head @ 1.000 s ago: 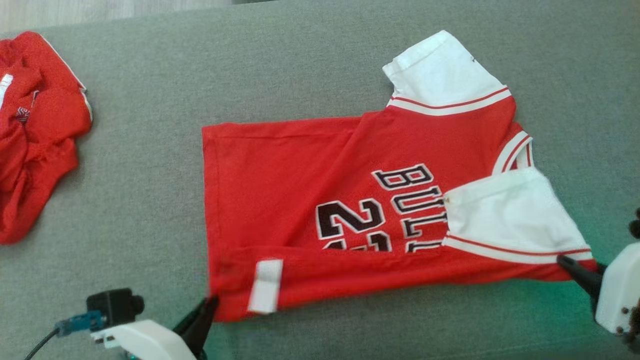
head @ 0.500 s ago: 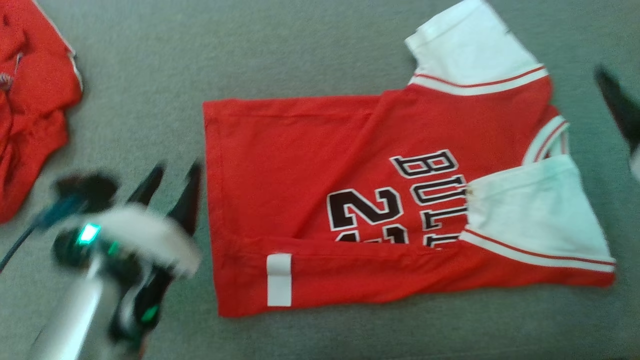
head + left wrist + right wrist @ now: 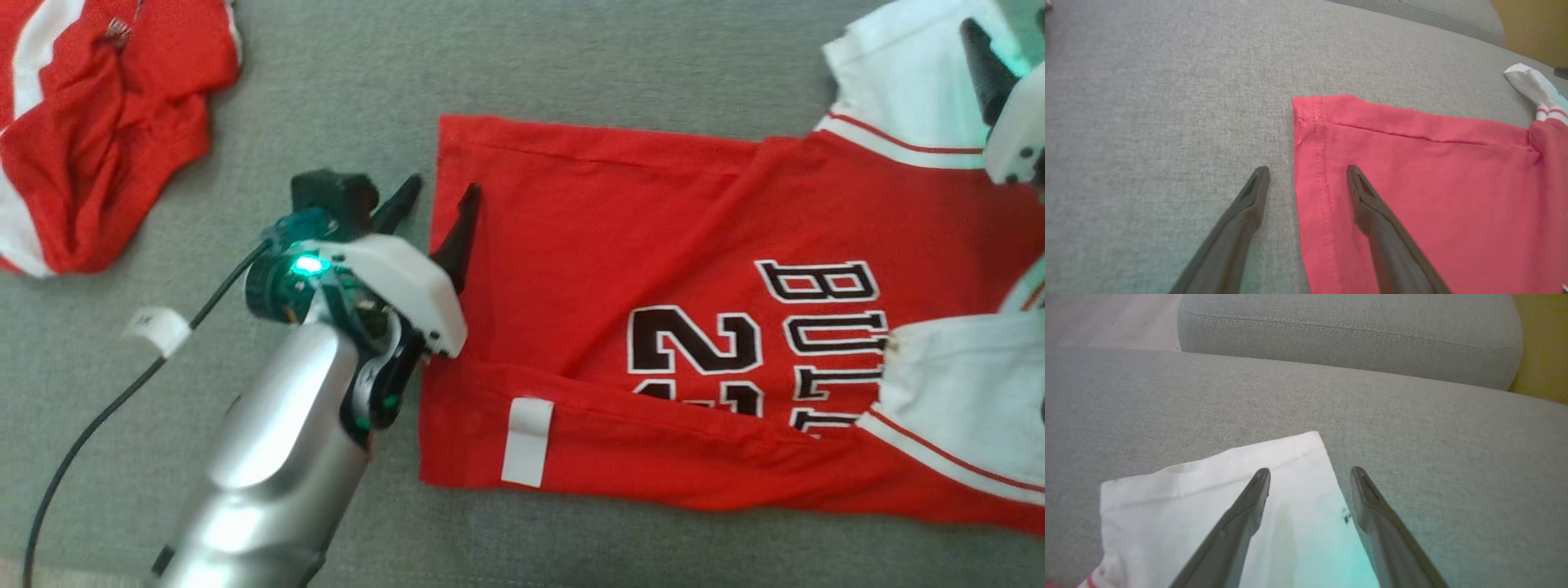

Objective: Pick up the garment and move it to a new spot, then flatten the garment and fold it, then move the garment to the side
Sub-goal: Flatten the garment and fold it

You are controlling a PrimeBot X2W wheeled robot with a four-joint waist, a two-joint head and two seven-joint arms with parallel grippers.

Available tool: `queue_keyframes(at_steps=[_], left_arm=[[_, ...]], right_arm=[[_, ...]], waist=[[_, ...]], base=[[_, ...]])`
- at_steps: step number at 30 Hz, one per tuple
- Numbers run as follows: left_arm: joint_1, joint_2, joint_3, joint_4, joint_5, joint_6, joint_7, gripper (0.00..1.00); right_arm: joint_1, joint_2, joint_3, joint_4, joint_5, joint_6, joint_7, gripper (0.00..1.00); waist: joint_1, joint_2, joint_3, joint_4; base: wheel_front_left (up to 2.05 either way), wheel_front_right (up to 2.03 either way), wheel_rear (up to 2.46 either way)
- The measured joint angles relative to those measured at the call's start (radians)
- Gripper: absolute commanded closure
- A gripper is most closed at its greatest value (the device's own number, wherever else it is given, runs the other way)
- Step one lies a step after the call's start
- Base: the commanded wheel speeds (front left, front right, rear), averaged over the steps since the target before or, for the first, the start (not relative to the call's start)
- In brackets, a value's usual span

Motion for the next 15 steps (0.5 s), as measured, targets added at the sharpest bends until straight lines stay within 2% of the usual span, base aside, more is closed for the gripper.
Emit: queue_keyframes(at_steps=[7,15], left_arm=[[-0.078,-0.043,-0.017,0.093,0.009,-0.027,-0.053,0.00],[-0.115,-0.054,-0.039,0.144,-0.002,-0.058,-0.056,0.00]], right_arm=[[-0.088,0.000,0.006,0.170,-0.031,0.000,-0.036,0.00],[-0.137,0.002,0.046,0.244,-0.008,0.000,-0.009,0.00]], waist=[[0.0000,0.0000,0.027,0.029],[-0.0002,0.0000,0.021,0.027]], base=[[0.00,0.00,0.00],[0.00,0.00,0.00]])
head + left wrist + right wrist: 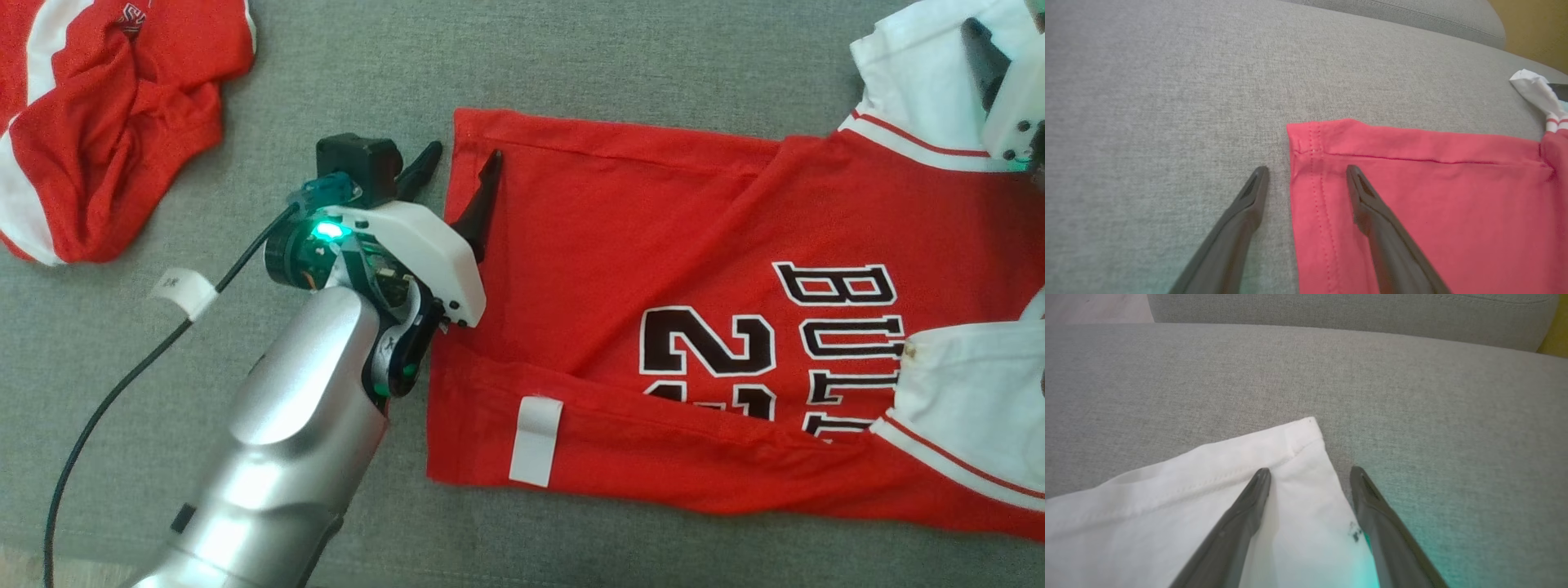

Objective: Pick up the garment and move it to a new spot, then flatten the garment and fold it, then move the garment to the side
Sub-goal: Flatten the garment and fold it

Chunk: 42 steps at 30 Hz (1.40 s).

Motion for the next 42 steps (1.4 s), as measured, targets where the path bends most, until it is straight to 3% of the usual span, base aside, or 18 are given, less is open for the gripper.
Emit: queue_keyframes(at_steps=[3,4,5,6,7,12,19,24,29,36,42], left_arm=[[-0.001,-0.001,-0.001,0.006,-0.008,-0.002,0.000,0.00],[-0.003,-0.002,-0.002,0.010,-0.008,-0.007,0.002,0.19],[-0.005,-0.003,-0.003,0.013,-0.012,-0.008,0.002,0.56],[-0.007,-0.006,-0.003,0.018,-0.023,-0.010,0.002,0.91],[-0.010,-0.008,-0.003,0.023,-0.034,-0.015,0.002,1.00],[-0.013,-0.022,-0.003,0.053,-0.060,-0.028,-0.021,1.00],[-0.011,-0.028,0.043,0.069,-0.091,-0.020,-0.117,1.00],[0.021,-0.020,0.063,0.051,-0.108,-0.018,-0.137,1.00],[0.089,0.006,0.080,-0.002,-0.123,-0.013,-0.147,1.00],[0.218,0.074,0.113,-0.161,-0.141,0.006,-0.167,1.00],[0.406,0.122,0.131,-0.341,-0.168,0.057,-0.167,1.00]], right_arm=[[-0.003,0.000,0.017,0.007,0.032,0.000,0.020,0.00],[-0.003,0.000,0.021,0.008,0.045,0.000,0.027,0.56],[-0.005,0.001,0.025,0.009,0.058,0.000,0.032,1.00],[-0.007,0.003,0.025,0.011,0.073,0.000,0.035,1.00],[-0.011,0.008,0.026,0.013,0.089,0.000,0.040,1.00],[-0.016,0.040,0.020,0.024,0.143,0.000,0.010,1.00],[-0.018,0.035,-0.043,0.016,0.186,0.000,-0.069,1.00],[-0.012,0.012,-0.044,-0.056,0.234,0.000,-0.081,1.00],[0.082,-0.006,-0.038,-0.179,0.275,0.000,-0.081,1.00],[0.357,-0.018,-0.027,-0.426,0.336,0.000,-0.038,1.00],[0.565,0.004,-0.096,-0.619,0.362,0.000,0.004,1.00]], waist=[[0.0000,0.0000,-0.002,-0.003],[0.0000,0.0000,-0.003,-0.004],[0.0000,0.0000,-0.004,-0.005],[0.0000,0.0000,-0.005,-0.007],[0.0000,0.0000,-0.005,-0.009],[0.0001,0.0000,-0.019,-0.019],[0.0002,-0.0001,-0.059,-0.028],[0.0001,0.0000,-0.093,-0.038],[0.0001,0.0000,-0.119,-0.066],[0.0000,0.0000,-0.155,-0.128],[-0.0001,0.0000,-0.200,-0.183]], base=[[0.00,0.00,0.00],[0.00,0.00,0.00],[0.00,0.00,0.00],[0.00,0.00,0.00],[0.00,0.00,0.00],[0.00,0.00,0.00],[0.00,0.00,0.00],[0.00,0.00,0.00],[0.00,0.00,0.00],[0.00,0.00,0.00],[0.00,0.00,0.00]])
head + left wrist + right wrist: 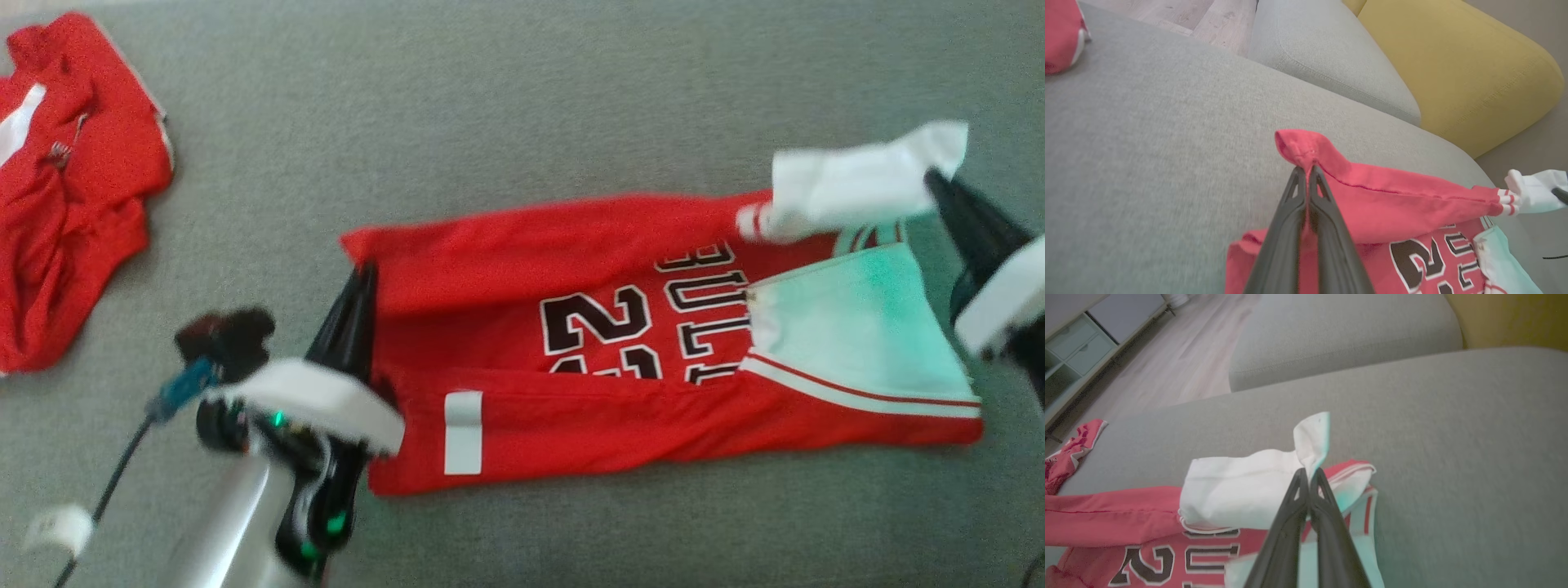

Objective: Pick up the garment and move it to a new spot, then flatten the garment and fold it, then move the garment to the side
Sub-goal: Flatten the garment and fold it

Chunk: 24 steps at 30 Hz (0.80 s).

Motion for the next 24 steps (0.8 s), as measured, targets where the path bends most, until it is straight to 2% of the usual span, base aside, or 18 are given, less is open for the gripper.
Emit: queue_keyframes(at_steps=[5,9,10,11,12,13,14,17,18,21,24], left_arm=[[0.153,0.033,0.019,-0.116,-0.024,0.039,0.006,1.00],[0.214,0.050,0.022,-0.167,-0.026,0.071,0.025,1.00],[0.222,0.053,0.022,-0.173,-0.026,0.078,0.035,1.00],[0.230,0.057,0.021,-0.176,-0.026,0.086,0.043,1.00],[0.239,0.061,0.021,-0.179,-0.026,0.097,0.050,0.78],[0.251,0.067,0.021,-0.182,-0.026,0.106,0.056,0.52],[0.265,0.077,0.019,-0.183,-0.020,0.114,0.062,0.00],[0.295,0.122,0.024,-0.166,0.081,0.169,0.017,0.00],[0.295,0.122,0.024,-0.166,0.081,0.169,0.017,0.00],[0.294,0.126,0.044,-0.152,0.137,0.207,-0.074,0.00],[0.290,0.110,0.041,-0.137,0.194,0.219,-0.163,0.00]], right_arm=[[0.162,0.055,-0.028,-0.088,-0.016,0.000,0.034,1.00],[0.216,0.079,-0.028,-0.097,-0.067,0.000,0.052,1.00],[0.216,0.079,-0.023,-0.097,-0.089,0.000,0.052,0.45],[0.214,0.079,-0.018,-0.097,-0.108,0.000,0.055,0.00],[0.211,0.081,-0.012,-0.097,-0.121,0.000,0.063,0.00],[0.209,0.084,-0.010,-0.096,-0.131,0.000,0.064,0.00],[0.206,0.087,-0.011,-0.094,-0.133,0.000,0.067,0.00],[0.175,0.093,-0.028,-0.077,-0.142,0.000,0.097,0.00],[0.175,0.093,-0.028,-0.077,-0.142,0.000,0.097,0.00],[0.113,0.090,-0.041,-0.029,-0.192,0.000,0.137,0.00],[0.069,0.088,-0.032,0.042,-0.235,0.000,0.179,0.00]], waist=[[-0.0001,0.0000,-0.032,-0.038],[-0.0001,0.0000,-0.041,-0.063],[0.0000,0.0000,-0.041,-0.067],[0.0001,0.0000,-0.040,-0.071],[0.0001,0.0000,-0.040,-0.075],[0.0001,0.0000,-0.039,-0.077],[0.0001,0.0000,-0.038,-0.078],[0.0001,0.0000,-0.030,-0.079],[0.0001,0.0000,-0.030,-0.079],[0.0002,0.0000,-0.020,-0.076],[0.0002,0.0000,-0.014,-0.062]], base=[[0.00,0.00,0.00],[0.00,0.00,0.00],[0.00,0.00,0.00],[0.00,0.00,0.00],[0.00,0.00,0.00],[0.00,0.00,0.00],[0.00,0.00,0.00],[0.00,0.00,0.00],[0.00,0.00,0.00],[0.00,0.00,0.00],[0.00,0.00,0.00]])
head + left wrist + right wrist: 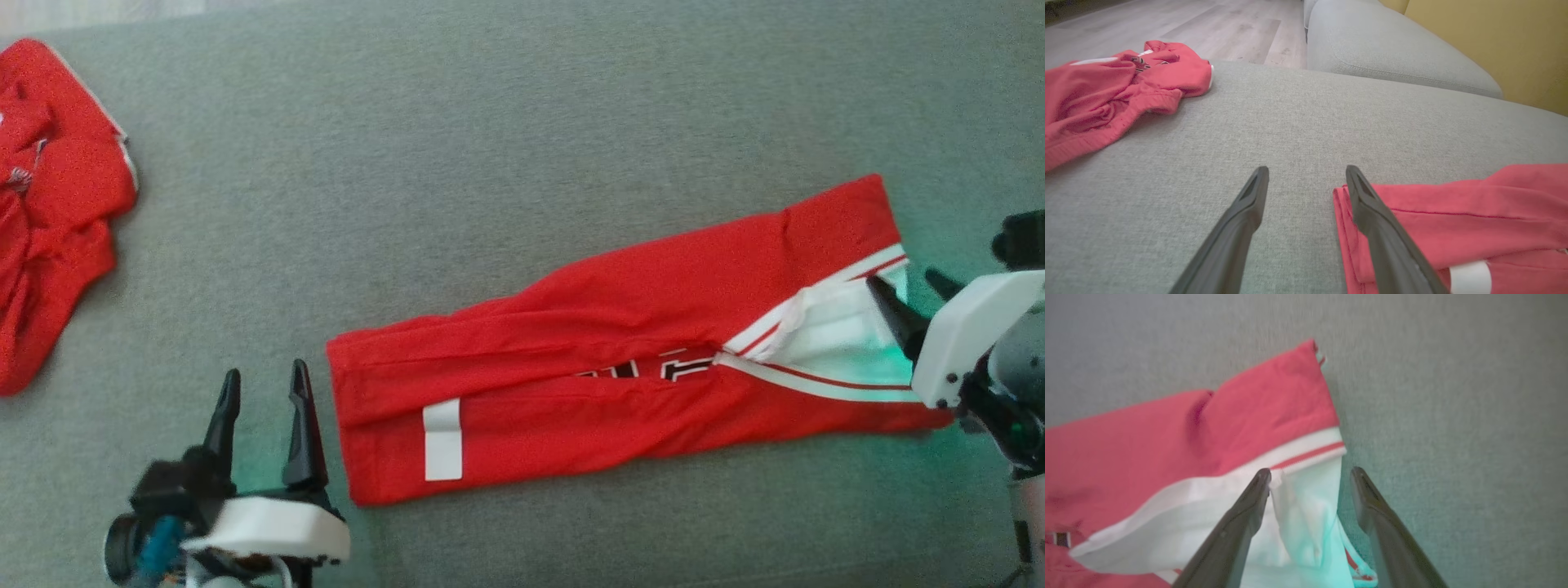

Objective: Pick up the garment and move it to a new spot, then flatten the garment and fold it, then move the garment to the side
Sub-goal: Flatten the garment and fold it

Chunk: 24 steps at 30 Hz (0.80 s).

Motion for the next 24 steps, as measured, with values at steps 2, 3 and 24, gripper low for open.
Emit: queue_keyframes(at_steps=[2,3,24], left_arm=[[-0.001,-0.009,-0.010,0.020,0.036,0.006,-0.058,0.00],[-0.001,-0.016,-0.013,0.031,0.043,0.006,-0.081,0.00],[0.001,-0.177,0.058,0.150,0.198,-0.174,-0.204,0.00]], right_arm=[[-0.010,-0.003,0.003,0.047,-0.015,0.000,0.029,0.00],[-0.011,-0.003,0.003,0.068,-0.016,0.000,0.045,0.00],[-0.066,0.052,-0.163,0.180,0.204,0.000,0.182,1.00]], waist=[[0.0000,0.0000,0.005,0.013],[0.0000,0.0000,0.006,0.021],[0.0000,0.0000,0.002,0.106]], base=[[0.00,0.00,0.00],[0.00,0.00,0.00],[0.00,0.00,0.00]])
